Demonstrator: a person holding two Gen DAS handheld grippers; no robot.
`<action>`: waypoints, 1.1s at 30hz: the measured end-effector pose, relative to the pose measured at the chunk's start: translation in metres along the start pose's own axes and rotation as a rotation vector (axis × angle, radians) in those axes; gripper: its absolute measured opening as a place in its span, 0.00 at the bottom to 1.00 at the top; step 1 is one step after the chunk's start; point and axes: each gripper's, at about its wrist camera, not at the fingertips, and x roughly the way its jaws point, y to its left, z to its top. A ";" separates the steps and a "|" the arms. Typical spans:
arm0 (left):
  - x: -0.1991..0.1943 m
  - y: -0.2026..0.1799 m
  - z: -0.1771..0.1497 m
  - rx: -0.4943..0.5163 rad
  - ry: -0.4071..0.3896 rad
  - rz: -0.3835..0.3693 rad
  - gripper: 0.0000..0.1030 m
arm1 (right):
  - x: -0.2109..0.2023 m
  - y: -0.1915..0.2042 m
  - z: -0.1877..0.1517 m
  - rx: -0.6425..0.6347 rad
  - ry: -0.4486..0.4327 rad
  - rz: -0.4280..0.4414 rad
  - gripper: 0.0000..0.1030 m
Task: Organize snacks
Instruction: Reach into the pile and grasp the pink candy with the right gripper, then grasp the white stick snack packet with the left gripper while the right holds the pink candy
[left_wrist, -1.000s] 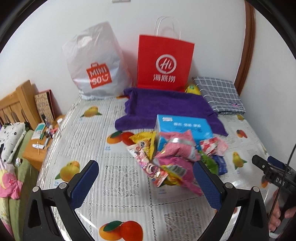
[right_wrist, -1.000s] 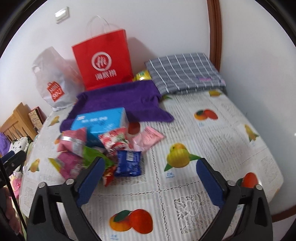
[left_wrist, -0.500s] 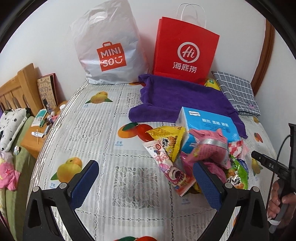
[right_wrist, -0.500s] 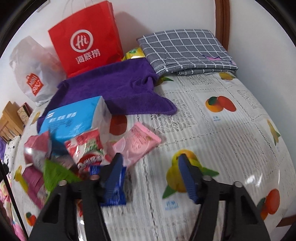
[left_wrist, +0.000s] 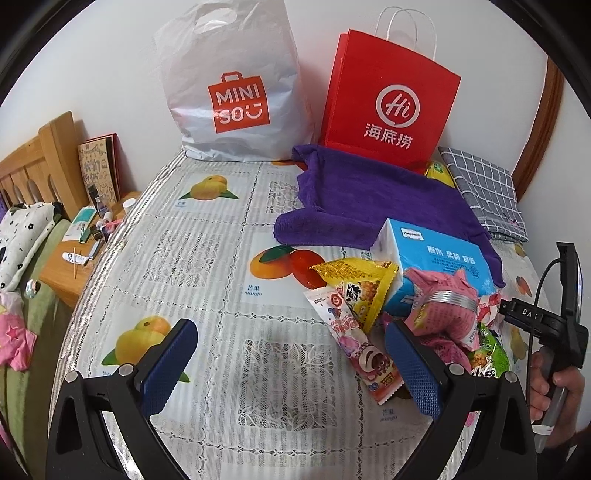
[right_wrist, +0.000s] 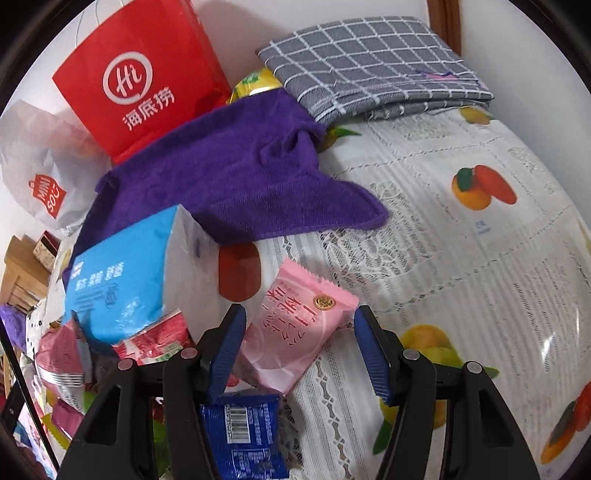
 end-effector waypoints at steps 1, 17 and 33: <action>0.001 0.001 0.000 0.002 0.002 0.002 0.99 | 0.002 0.000 0.000 -0.012 0.001 0.002 0.58; 0.005 -0.002 -0.001 -0.007 0.008 -0.052 0.99 | 0.002 -0.014 0.001 -0.242 -0.054 -0.033 0.55; 0.038 -0.003 -0.002 0.000 0.059 -0.033 0.97 | 0.009 0.003 -0.011 -0.353 -0.162 -0.103 0.38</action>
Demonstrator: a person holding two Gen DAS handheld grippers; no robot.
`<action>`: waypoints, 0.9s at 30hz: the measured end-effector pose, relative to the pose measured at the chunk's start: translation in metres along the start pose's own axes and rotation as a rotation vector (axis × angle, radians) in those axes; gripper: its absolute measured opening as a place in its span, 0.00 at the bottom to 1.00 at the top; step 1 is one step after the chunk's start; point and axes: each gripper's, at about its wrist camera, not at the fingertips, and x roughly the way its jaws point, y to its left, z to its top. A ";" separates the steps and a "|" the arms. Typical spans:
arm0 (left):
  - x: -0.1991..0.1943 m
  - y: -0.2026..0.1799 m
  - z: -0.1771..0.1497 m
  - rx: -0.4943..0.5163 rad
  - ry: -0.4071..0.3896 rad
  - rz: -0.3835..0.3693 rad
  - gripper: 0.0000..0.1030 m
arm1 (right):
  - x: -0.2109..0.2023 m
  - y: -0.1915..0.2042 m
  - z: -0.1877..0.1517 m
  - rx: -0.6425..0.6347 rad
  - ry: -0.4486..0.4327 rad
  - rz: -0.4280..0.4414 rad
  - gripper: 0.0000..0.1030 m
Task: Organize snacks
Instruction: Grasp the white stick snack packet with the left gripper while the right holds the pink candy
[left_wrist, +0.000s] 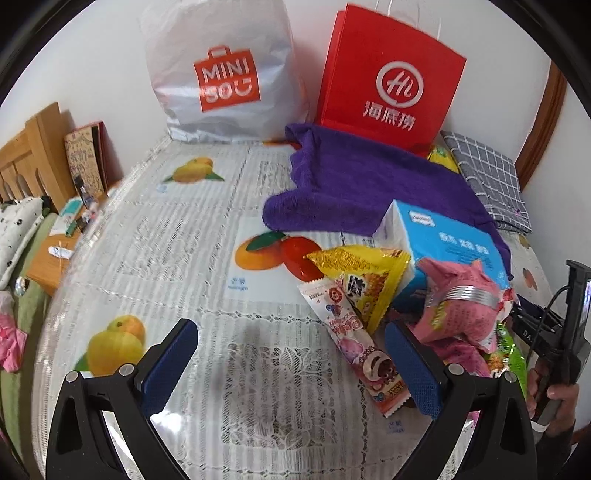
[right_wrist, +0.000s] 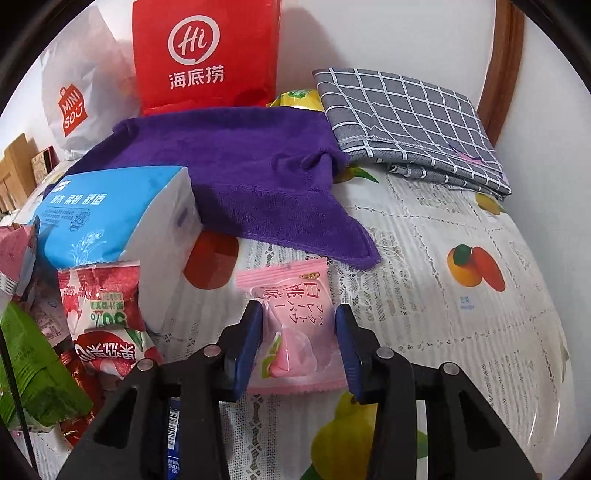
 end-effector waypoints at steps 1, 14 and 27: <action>0.006 0.000 -0.001 -0.004 0.019 -0.009 0.95 | 0.000 -0.001 -0.001 0.007 0.001 0.008 0.38; 0.036 -0.011 -0.008 -0.007 0.092 -0.141 0.74 | 0.001 -0.009 -0.002 0.055 0.006 0.066 0.39; 0.023 0.006 -0.017 -0.004 0.096 -0.201 0.41 | 0.001 -0.009 -0.001 0.055 0.008 0.069 0.40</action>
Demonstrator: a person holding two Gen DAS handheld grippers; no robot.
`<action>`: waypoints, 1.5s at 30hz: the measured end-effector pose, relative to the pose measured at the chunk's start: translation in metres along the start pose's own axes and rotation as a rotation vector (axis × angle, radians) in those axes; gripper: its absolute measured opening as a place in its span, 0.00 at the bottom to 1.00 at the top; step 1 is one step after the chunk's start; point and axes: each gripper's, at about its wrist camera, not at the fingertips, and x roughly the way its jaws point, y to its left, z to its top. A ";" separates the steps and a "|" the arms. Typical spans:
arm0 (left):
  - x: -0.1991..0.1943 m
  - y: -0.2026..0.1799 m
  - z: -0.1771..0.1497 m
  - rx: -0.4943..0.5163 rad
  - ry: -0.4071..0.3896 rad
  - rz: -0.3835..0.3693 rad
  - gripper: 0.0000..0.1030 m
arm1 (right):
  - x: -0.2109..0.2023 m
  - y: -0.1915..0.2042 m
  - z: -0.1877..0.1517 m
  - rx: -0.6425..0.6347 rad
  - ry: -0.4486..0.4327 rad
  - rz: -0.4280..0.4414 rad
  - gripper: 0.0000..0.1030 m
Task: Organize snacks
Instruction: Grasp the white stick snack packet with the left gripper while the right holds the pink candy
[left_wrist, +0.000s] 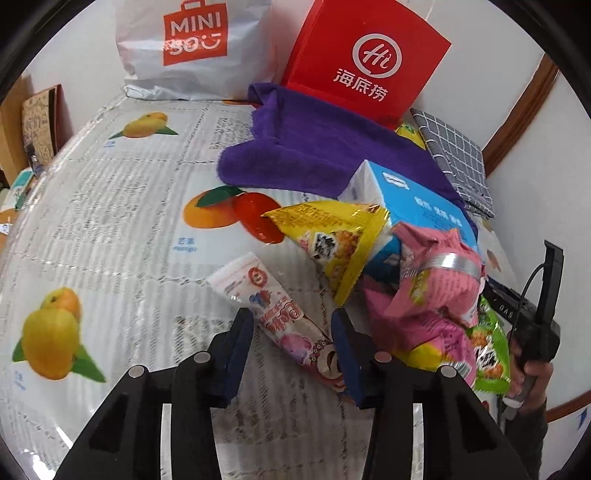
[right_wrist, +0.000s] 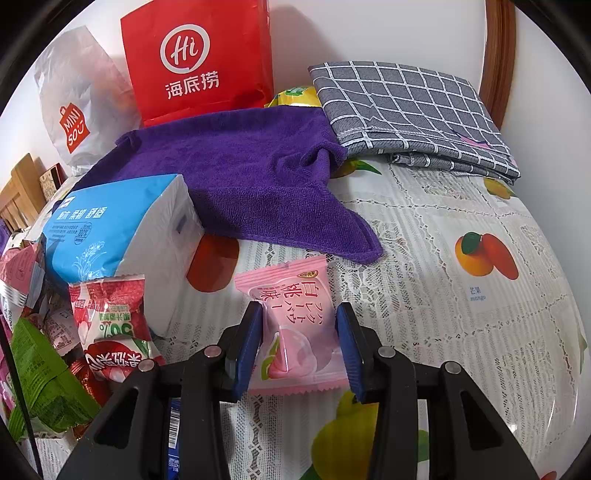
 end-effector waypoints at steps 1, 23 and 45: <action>-0.001 0.002 -0.001 0.000 0.004 0.014 0.41 | 0.000 0.000 0.000 0.000 0.000 0.000 0.40; -0.002 -0.006 -0.014 0.033 0.060 0.031 0.63 | 0.000 0.000 0.000 0.000 0.001 0.002 0.40; -0.009 -0.010 -0.025 0.090 0.060 0.127 0.62 | -0.002 0.001 0.000 -0.004 -0.002 -0.004 0.38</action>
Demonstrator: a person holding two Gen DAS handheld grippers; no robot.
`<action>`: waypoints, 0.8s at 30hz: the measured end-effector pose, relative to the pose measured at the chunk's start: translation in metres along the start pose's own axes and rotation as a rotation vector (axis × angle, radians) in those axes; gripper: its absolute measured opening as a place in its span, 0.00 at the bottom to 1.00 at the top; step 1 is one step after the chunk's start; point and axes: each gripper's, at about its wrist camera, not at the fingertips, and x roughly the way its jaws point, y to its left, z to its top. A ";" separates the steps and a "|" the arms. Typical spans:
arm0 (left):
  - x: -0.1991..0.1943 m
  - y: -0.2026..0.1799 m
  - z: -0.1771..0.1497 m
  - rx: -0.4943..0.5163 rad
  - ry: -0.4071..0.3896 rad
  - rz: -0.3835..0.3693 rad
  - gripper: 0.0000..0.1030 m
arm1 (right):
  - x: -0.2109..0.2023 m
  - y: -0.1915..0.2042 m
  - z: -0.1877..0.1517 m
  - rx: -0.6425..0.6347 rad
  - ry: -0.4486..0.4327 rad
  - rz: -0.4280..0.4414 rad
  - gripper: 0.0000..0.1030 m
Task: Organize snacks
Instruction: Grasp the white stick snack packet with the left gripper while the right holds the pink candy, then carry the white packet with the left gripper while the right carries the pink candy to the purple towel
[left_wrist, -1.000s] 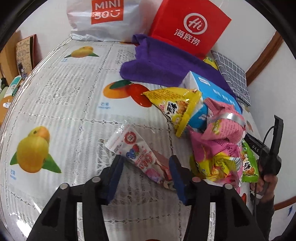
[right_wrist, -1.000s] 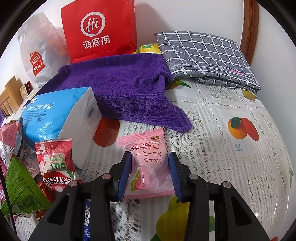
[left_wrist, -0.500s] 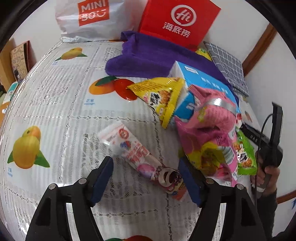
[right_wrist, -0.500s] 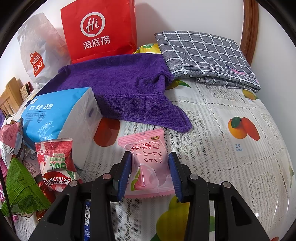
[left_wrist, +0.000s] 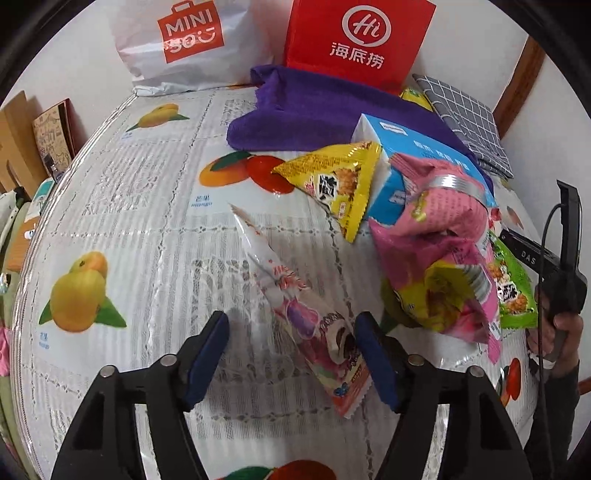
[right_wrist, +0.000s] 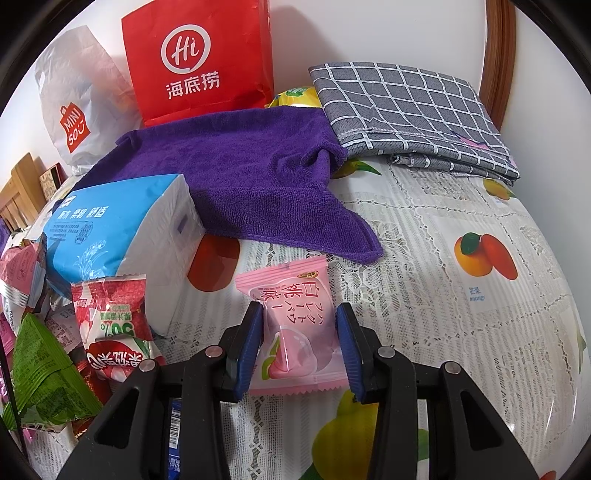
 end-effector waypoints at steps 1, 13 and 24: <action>0.001 -0.001 0.002 0.005 -0.003 0.009 0.56 | -0.001 0.001 -0.001 -0.003 -0.001 -0.002 0.37; 0.004 0.003 0.006 -0.001 -0.013 -0.026 0.53 | -0.067 -0.009 -0.019 0.016 -0.061 -0.032 0.36; -0.003 0.008 0.010 -0.020 -0.030 0.016 0.19 | -0.109 0.007 -0.045 -0.009 -0.068 -0.034 0.36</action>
